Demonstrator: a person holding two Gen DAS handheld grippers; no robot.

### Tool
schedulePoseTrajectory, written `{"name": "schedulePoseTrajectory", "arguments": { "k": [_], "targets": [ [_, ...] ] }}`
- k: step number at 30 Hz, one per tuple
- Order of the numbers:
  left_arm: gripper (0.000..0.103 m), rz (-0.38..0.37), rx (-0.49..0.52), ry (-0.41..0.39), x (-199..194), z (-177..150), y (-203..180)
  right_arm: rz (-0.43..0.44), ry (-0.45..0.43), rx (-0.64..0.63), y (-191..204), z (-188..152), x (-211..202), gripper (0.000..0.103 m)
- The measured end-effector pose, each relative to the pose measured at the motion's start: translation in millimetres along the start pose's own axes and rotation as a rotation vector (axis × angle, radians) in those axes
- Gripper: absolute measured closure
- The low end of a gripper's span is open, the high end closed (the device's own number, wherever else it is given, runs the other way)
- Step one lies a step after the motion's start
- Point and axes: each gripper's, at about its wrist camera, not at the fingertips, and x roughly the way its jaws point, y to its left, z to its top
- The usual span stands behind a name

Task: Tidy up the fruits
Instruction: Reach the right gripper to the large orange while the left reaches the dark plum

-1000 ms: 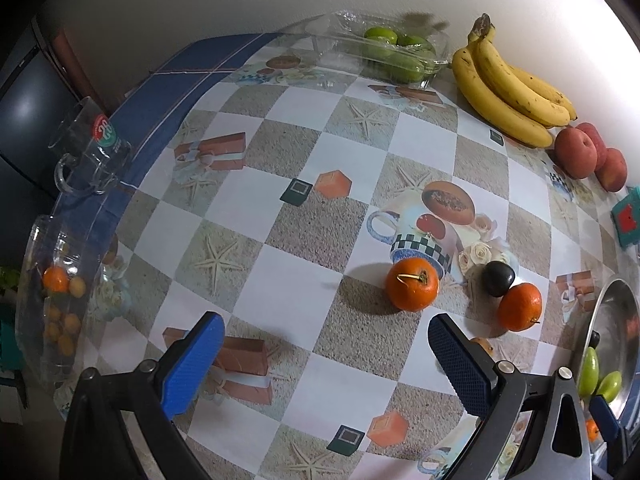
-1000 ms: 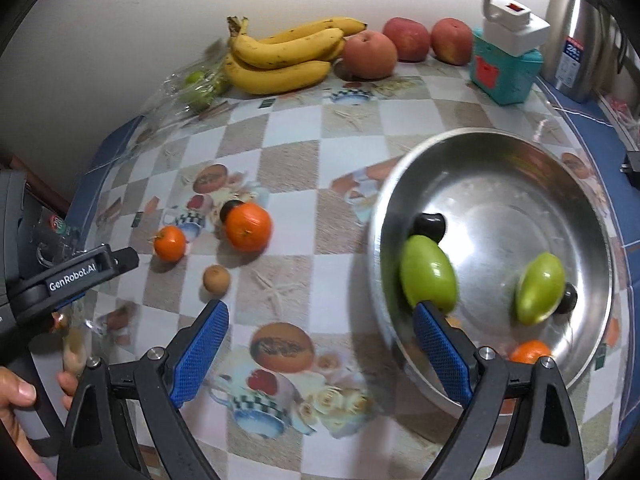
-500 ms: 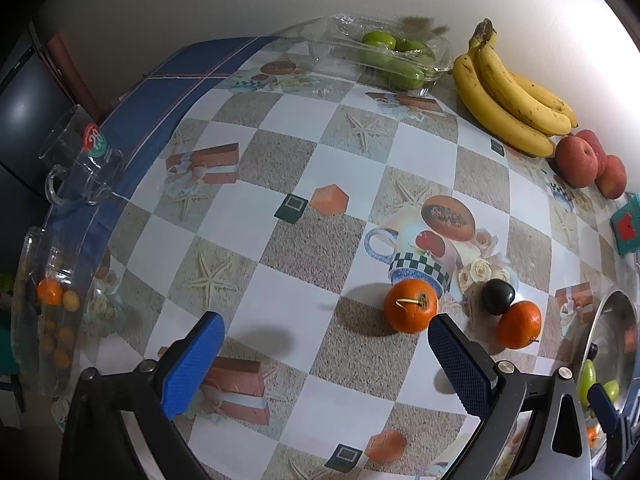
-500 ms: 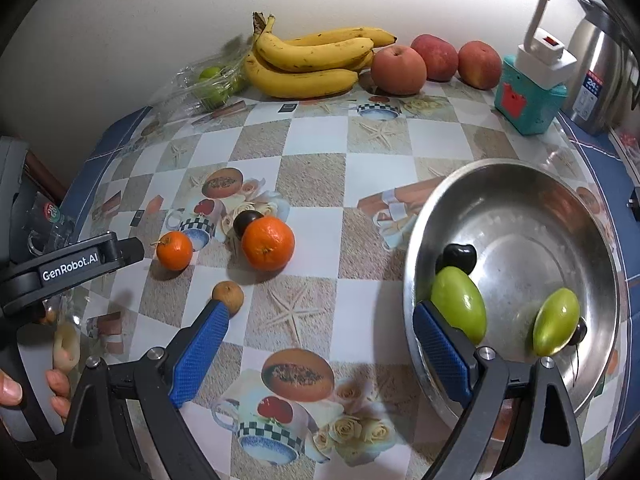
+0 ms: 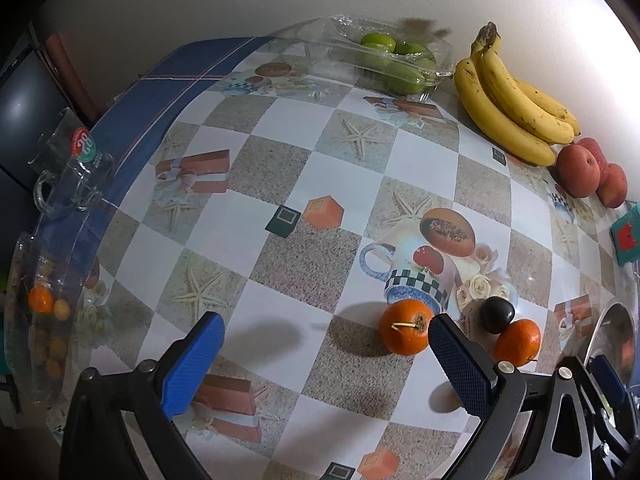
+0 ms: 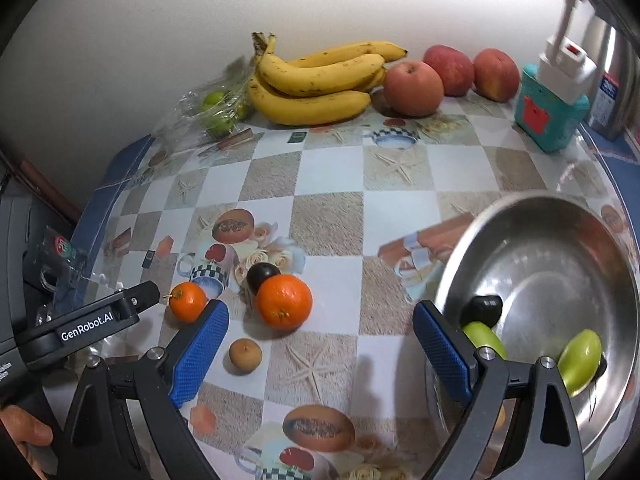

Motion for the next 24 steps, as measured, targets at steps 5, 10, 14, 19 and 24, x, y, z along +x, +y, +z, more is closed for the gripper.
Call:
{"name": "schedulePoseTrajectory", "arguments": {
  "k": [5, 10, 14, 19, 24],
  "targets": [
    [0.0, -0.012, -0.01, -0.017, -1, 3, 0, 0.0, -0.027, -0.028, 9, 7, 5, 0.009],
    [0.0, -0.032, -0.039, -0.029, 0, 8, 3, -0.014, -0.038, -0.061, 15, 10, 10, 0.009],
    [0.0, -0.052, -0.056, -0.023, 2, 10, 4, 0.004, -0.012, -0.052, 16, 10, 21, 0.009],
    [0.0, -0.087, -0.066, -0.011, 6, 10, 2, 0.006, 0.013, -0.065, 20, 10, 31, 0.009],
    [0.001, -0.115, -0.059, 0.01, 11, 10, -4, 0.005, 0.022, -0.084, 25, 9, 37, 0.01]
  ]
}}
